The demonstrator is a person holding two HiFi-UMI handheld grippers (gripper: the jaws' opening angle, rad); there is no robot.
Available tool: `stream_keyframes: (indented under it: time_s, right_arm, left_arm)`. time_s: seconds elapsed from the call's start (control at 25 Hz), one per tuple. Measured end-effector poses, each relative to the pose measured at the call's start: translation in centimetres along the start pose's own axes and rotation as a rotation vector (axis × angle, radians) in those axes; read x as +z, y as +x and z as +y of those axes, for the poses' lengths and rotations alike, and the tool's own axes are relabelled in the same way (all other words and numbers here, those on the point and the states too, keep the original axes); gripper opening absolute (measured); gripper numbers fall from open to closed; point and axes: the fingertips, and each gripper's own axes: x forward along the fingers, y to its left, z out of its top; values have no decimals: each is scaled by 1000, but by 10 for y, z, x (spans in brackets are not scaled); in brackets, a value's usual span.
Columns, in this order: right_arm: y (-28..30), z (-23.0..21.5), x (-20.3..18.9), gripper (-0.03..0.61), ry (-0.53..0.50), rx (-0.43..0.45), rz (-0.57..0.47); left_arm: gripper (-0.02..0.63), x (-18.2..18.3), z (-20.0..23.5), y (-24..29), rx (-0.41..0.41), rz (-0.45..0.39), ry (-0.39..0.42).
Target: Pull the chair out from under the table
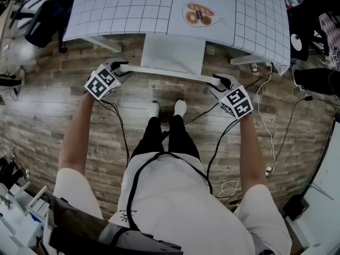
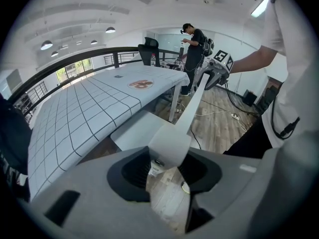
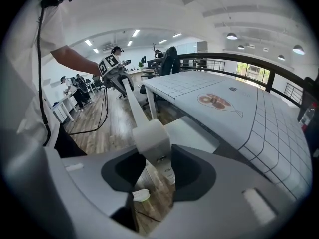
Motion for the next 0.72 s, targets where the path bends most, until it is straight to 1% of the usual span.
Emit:
stream_keyframes:
  time_s: [0.44, 0.72]
  right_arm:
    - [-25, 83, -40, 167, 24, 25, 50]
    - [-39, 124, -61, 167, 30, 47, 84]
  left_arm:
    - [163, -49, -80, -25, -16, 34, -32]
    - [163, -65, -128, -42, -27, 35, -51]
